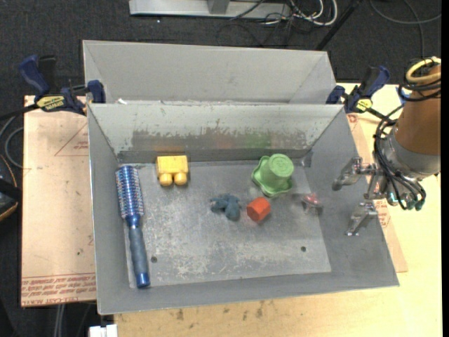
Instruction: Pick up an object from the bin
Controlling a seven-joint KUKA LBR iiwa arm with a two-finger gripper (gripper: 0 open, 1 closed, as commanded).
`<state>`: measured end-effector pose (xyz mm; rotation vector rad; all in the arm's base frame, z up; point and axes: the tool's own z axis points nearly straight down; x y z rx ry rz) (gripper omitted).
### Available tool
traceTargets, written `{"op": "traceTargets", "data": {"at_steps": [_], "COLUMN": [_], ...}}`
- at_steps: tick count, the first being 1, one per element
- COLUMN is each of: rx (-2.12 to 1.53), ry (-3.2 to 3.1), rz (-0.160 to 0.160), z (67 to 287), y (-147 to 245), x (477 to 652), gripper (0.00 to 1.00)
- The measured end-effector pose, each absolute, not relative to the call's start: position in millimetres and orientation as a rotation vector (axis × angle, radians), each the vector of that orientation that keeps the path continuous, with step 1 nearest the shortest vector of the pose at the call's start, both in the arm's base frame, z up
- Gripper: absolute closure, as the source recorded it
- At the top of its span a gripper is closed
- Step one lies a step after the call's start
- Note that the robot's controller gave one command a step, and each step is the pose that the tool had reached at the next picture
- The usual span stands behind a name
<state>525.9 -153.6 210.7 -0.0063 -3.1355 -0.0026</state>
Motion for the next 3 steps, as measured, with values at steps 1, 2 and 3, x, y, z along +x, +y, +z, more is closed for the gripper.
{"op": "traceTargets", "data": {"at_steps": [1,2,3], "rx": [0.238,0.302,0.426], "ry": [-3.128,-3.14,-3.12], "rz": [-0.008,0.003,0.0], "z": [100,204,98], "y": [-43,-51,-1], "x": [482.2,540.7,534.0], "gripper": [0.0,0.0,0.0]}}
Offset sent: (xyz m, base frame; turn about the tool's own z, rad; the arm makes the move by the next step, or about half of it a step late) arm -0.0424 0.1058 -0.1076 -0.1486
